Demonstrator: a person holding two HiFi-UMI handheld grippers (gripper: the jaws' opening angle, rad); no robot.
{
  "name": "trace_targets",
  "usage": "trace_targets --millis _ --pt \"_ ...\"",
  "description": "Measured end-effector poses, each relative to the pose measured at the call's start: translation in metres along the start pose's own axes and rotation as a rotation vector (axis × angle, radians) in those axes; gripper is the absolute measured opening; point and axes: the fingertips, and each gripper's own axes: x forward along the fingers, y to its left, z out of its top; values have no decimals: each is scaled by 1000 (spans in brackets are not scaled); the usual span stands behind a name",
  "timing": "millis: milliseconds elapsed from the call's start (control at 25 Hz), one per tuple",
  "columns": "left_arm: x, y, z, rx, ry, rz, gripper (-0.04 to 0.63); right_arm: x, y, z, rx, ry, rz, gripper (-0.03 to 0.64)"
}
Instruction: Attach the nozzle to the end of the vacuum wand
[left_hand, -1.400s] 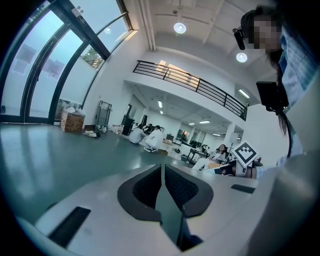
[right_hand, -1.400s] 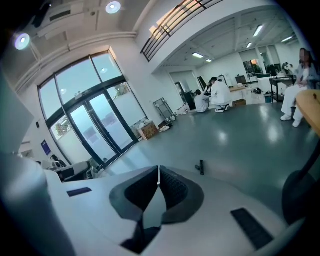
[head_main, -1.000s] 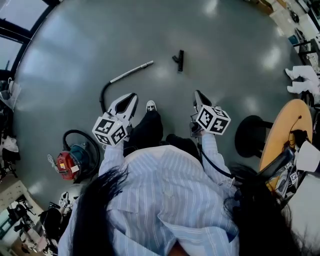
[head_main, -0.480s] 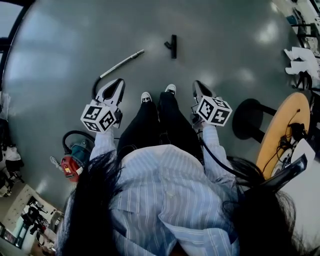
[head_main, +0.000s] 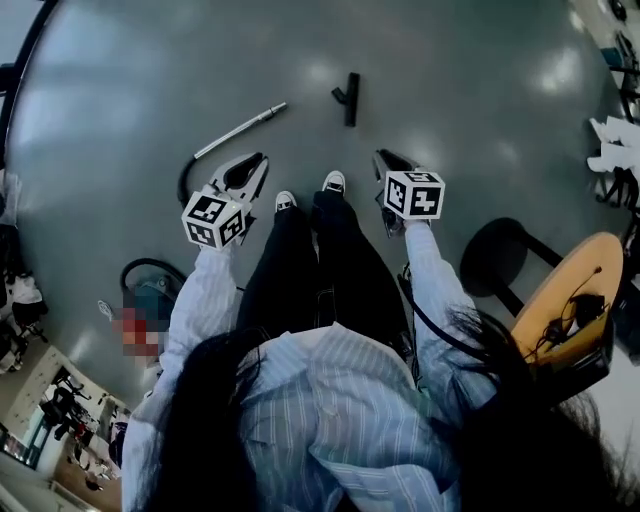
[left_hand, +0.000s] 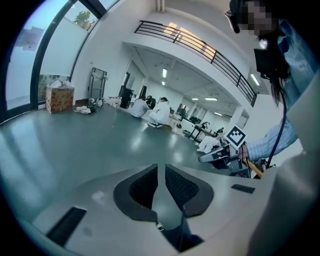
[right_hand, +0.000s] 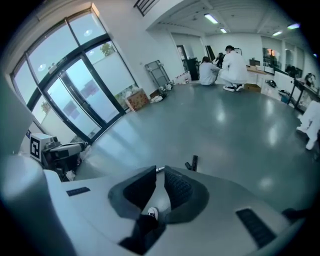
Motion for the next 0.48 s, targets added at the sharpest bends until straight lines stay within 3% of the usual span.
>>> trace_targets --millis 120,280,480 --pt "36 25 -12 25 82 14 35 36 -27 15 -13 40 29 68" --pt "76 66 -31 81 164 42 112 80 -60 19 5 106 22 105" --pt "128 142 -62 78 267 23 144 153 -85 15 34 198 24 153"
